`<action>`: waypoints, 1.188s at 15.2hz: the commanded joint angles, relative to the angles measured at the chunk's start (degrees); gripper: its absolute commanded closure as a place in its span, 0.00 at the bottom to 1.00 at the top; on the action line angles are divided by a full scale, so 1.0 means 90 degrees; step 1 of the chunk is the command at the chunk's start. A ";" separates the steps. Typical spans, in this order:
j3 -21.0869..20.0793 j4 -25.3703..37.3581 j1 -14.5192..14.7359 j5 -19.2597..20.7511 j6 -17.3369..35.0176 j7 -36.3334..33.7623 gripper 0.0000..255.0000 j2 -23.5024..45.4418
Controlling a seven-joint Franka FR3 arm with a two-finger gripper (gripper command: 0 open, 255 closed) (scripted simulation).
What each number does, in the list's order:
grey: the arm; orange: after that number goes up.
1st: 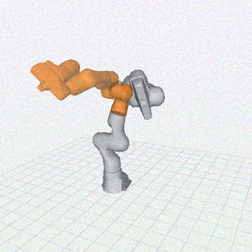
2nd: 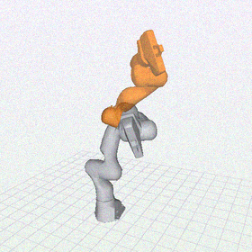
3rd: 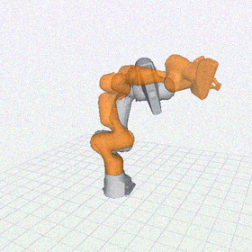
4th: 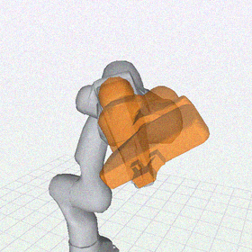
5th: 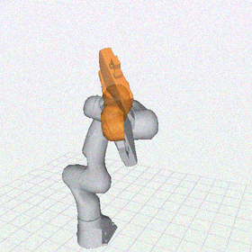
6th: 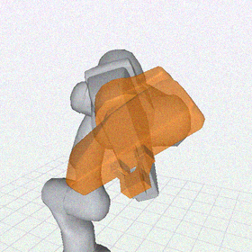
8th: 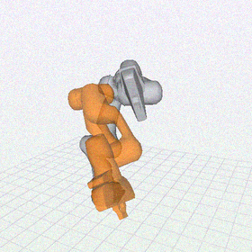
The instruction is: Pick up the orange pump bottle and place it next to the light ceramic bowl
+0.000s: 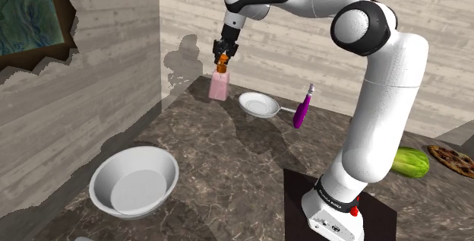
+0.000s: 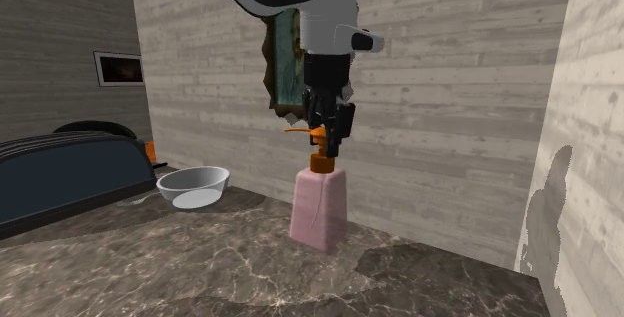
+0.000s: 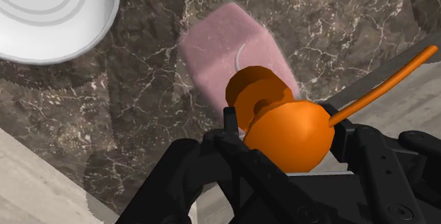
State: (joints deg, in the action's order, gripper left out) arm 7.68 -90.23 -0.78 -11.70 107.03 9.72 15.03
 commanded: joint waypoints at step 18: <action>-0.0230 0.0691 0.0429 0.0205 -0.1217 -0.0911 1.00 -0.0661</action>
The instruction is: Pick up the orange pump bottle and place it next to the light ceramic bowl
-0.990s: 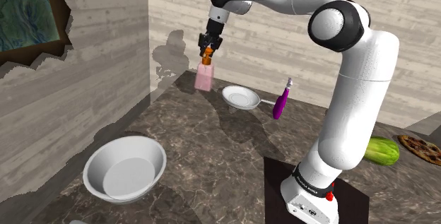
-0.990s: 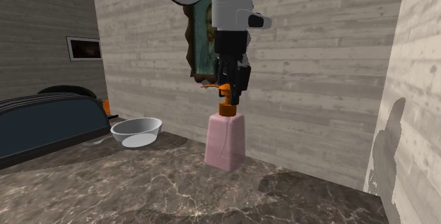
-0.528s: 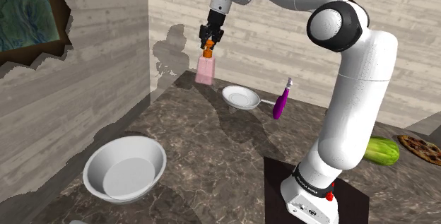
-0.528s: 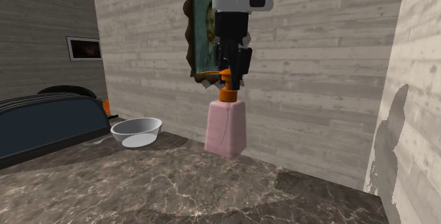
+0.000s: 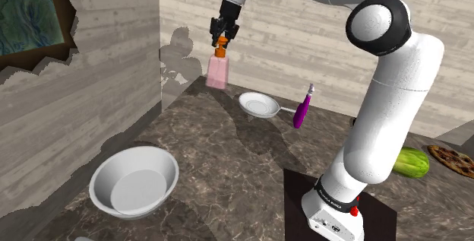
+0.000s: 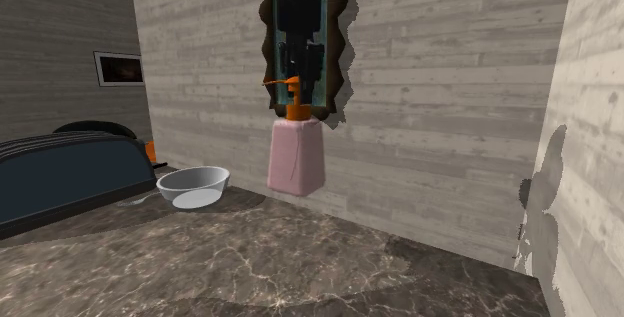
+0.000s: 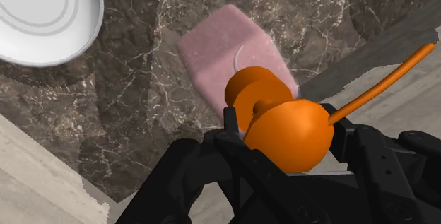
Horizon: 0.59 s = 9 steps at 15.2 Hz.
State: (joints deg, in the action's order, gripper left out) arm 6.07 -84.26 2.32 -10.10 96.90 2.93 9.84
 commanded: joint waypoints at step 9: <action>-0.0537 0.0017 0.0726 0.0199 -0.0546 -0.1367 1.00 -0.0730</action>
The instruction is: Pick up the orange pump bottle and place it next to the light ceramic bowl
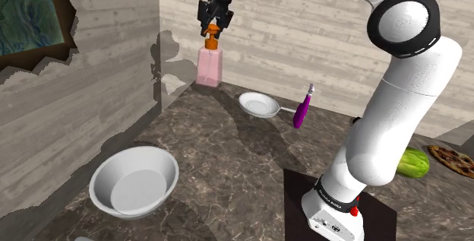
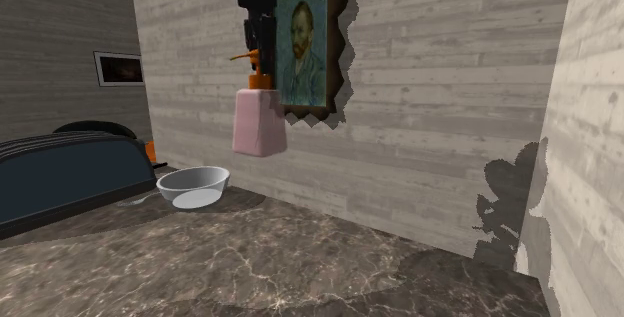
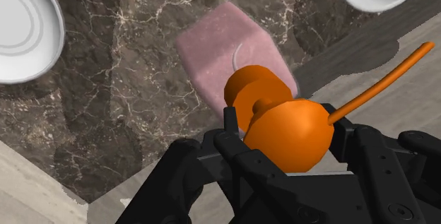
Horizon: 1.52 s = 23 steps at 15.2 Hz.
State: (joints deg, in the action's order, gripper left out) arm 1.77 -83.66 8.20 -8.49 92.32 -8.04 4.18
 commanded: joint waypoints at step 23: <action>-0.0644 -0.1107 0.0718 0.0123 0.0630 -0.1300 1.00 -0.0654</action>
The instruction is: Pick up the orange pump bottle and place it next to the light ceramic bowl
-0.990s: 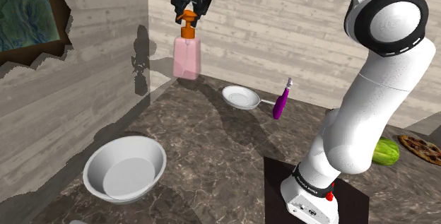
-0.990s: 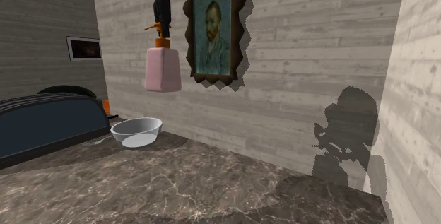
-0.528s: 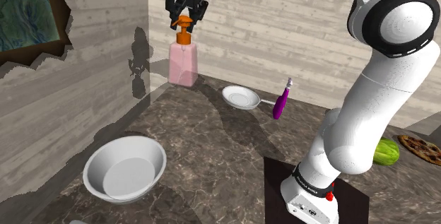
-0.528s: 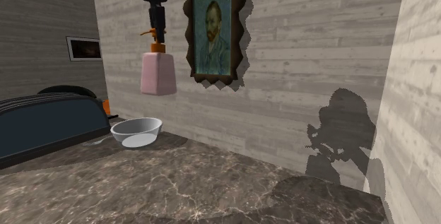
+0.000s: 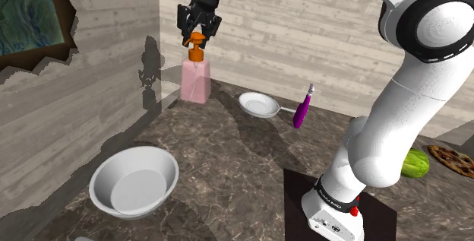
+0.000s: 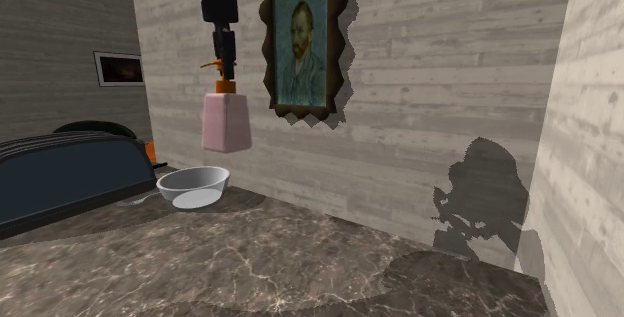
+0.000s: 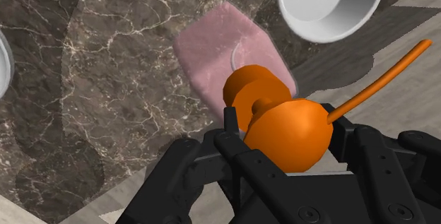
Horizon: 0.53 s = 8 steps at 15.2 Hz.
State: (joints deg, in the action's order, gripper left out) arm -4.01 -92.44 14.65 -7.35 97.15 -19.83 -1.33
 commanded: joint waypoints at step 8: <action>-0.0008 -0.0944 0.0007 -0.0029 0.0795 0.0093 1.00 -0.0148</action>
State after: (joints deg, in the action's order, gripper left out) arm -4.11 -100.11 14.74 -7.57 103.52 -19.16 -2.59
